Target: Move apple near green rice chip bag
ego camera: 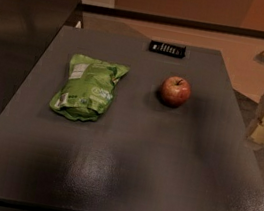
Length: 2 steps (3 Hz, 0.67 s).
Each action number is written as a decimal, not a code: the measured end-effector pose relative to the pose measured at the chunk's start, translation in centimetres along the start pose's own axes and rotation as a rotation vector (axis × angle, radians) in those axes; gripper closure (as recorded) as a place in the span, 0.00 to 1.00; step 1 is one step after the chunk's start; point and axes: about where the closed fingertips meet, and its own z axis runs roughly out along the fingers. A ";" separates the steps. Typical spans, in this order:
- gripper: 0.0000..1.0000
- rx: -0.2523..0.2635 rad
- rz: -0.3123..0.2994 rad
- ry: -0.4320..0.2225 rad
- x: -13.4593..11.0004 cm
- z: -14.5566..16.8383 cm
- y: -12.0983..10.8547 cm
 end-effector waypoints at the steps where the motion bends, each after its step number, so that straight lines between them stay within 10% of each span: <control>1: 0.00 0.001 0.000 -0.001 0.0 0.0 0.0; 2: 0.00 -0.018 0.025 -0.035 -0.3 0.6 -0.9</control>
Offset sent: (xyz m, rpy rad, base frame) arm 0.0237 0.0019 -0.0107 0.1023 0.0514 -0.0279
